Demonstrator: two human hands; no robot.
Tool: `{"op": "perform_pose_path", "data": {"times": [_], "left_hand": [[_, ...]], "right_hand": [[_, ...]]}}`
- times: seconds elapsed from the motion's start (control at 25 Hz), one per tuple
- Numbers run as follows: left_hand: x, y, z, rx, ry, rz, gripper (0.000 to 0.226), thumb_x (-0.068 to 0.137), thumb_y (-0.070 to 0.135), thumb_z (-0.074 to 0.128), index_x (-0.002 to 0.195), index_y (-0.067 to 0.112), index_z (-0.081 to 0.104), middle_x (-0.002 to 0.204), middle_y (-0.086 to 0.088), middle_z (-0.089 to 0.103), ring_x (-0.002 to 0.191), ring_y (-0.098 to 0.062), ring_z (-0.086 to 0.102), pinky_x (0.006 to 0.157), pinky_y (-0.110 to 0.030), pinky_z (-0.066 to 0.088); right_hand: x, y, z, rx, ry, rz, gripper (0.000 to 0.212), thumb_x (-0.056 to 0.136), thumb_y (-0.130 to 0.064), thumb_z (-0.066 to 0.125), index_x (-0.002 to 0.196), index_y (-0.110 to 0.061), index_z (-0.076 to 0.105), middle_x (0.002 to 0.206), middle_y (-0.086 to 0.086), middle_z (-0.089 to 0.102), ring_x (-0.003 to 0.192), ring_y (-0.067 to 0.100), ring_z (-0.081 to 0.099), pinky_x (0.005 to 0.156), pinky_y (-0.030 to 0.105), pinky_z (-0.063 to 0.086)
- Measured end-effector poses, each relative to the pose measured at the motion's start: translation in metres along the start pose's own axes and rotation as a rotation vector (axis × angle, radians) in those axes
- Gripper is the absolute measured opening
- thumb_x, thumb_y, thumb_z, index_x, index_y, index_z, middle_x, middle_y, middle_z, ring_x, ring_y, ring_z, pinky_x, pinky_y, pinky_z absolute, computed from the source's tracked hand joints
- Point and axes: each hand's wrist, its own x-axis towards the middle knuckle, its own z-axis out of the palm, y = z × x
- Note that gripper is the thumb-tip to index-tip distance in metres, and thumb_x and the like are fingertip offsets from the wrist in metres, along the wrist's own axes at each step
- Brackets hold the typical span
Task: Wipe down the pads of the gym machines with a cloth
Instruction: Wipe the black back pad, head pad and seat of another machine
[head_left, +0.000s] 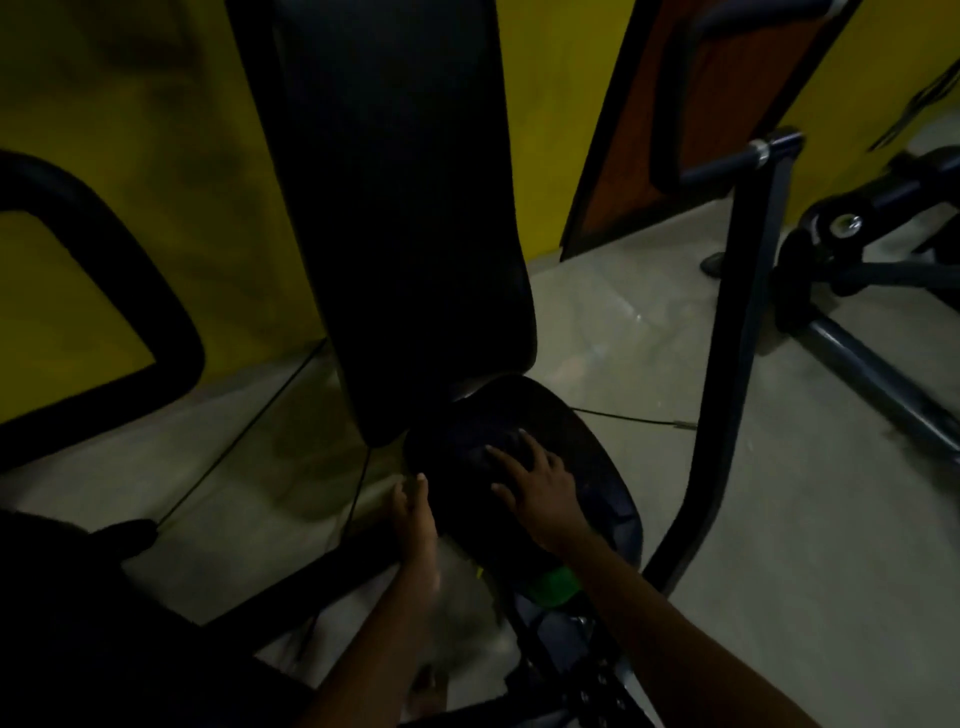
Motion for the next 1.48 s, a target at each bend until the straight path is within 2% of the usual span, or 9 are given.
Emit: {"op": "perform_pose_path", "data": {"times": [0.08, 0.28, 0.4, 0.56, 0.68, 0.76, 1.0, 1.28, 1.48], "left_hand": [[0.024, -0.015, 0.011, -0.075, 0.060, -0.036, 0.056, 0.099, 0.030, 0.041, 0.146, 0.004, 0.028, 0.151, -0.018, 0.028, 0.136, -0.033, 0.033, 0.110, -0.042, 0.030], [0.130, -0.118, 0.050, -0.467, -0.005, -0.228, 0.112, 0.053, 0.094, 0.046, 0.145, 0.032, 0.030, 0.152, -0.003, 0.033, 0.134, -0.025, 0.040, 0.110, -0.049, 0.033], [0.112, -0.104, 0.061, -0.476, 0.026, -0.207, 0.110, 0.055, 0.093, 0.045, 0.144, 0.030, 0.035, 0.148, -0.001, 0.039, 0.131, -0.023, 0.044, 0.109, -0.047, 0.036], [0.089, -0.077, 0.072, -0.406, 0.240, -0.067, 0.089, 0.069, 0.085, 0.036, 0.133, 0.024, 0.048, 0.138, -0.004, 0.050, 0.118, -0.021, 0.052, 0.104, -0.046, 0.040], [0.094, -0.083, 0.073, -0.260, 0.282, -0.032, 0.099, 0.065, 0.088, 0.028, 0.142, 0.027, 0.038, 0.148, -0.002, 0.039, 0.132, -0.023, 0.041, 0.110, -0.047, 0.033], [0.093, -0.082, 0.075, -0.169, 0.318, 0.004, 0.081, 0.082, 0.075, 0.030, 0.145, 0.025, 0.034, 0.151, -0.003, 0.035, 0.136, -0.025, 0.037, 0.111, -0.044, 0.031], [0.092, -0.083, 0.075, -0.156, 0.345, 0.047, 0.080, 0.076, 0.072, 0.030, 0.139, 0.023, 0.042, 0.142, -0.009, 0.045, 0.125, -0.030, 0.048, 0.101, -0.049, 0.041], [0.098, -0.091, 0.076, -0.091, 0.352, 0.090, 0.086, 0.076, 0.079, 0.033, 0.143, 0.025, 0.037, 0.145, -0.009, 0.043, 0.128, -0.030, 0.046, 0.104, -0.049, 0.040], [0.096, -0.088, 0.077, -0.074, 0.341, 0.112, 0.065, 0.090, 0.060, 0.036, 0.144, 0.024, 0.035, 0.146, -0.010, 0.041, 0.128, -0.032, 0.045, 0.102, -0.047, 0.041]], "right_hand": [[0.012, 0.005, 0.035, -0.105, -0.127, 0.001, 0.085, 0.072, -0.080, 0.003, 0.144, -0.040, 0.023, 0.158, 0.006, 0.006, 0.142, 0.041, 0.012, 0.110, 0.055, 0.021], [0.026, 0.029, 0.084, -0.352, -0.052, -0.205, 0.049, 0.087, -0.057, 0.033, 0.134, -0.047, 0.038, 0.146, -0.004, 0.040, 0.127, 0.035, 0.046, 0.092, 0.056, 0.043], [0.050, 0.038, 0.088, -0.379, 0.053, -0.464, 0.045, 0.089, -0.056, 0.032, 0.134, -0.050, 0.035, 0.148, -0.005, 0.036, 0.126, 0.035, 0.044, 0.091, 0.057, 0.042], [0.108, 0.043, 0.087, -0.338, -0.048, -0.670, 0.045, 0.087, -0.056, 0.033, 0.131, -0.052, 0.038, 0.148, -0.004, 0.036, 0.121, 0.034, 0.040, 0.085, 0.050, 0.042], [0.162, 0.040, 0.077, -0.305, -0.125, -0.559, 0.052, 0.084, -0.059, 0.024, 0.133, -0.050, 0.039, 0.153, 0.000, 0.027, 0.122, 0.036, 0.038, 0.087, 0.048, 0.035], [0.179, 0.034, 0.075, -0.298, -0.104, -0.427, 0.061, 0.079, -0.061, 0.017, 0.134, -0.048, 0.039, 0.154, 0.004, 0.024, 0.120, 0.038, 0.038, 0.090, 0.046, 0.032], [0.143, 0.023, 0.085, -0.274, -0.095, -0.761, 0.046, 0.082, -0.049, 0.036, 0.125, -0.042, 0.052, 0.144, 0.004, 0.041, 0.106, 0.032, 0.051, 0.075, 0.040, 0.042], [0.203, 0.058, 0.071, -0.250, -0.067, -0.458, 0.067, 0.076, -0.063, 0.013, 0.133, -0.044, 0.043, 0.153, -0.001, 0.026, 0.122, 0.031, 0.038, 0.092, 0.041, 0.032], [0.204, 0.103, 0.049, -0.214, 0.004, -0.114, 0.073, 0.070, -0.066, 0.010, 0.134, -0.048, 0.039, 0.154, -0.005, 0.021, 0.130, 0.032, 0.033, 0.100, 0.045, 0.032]]}}
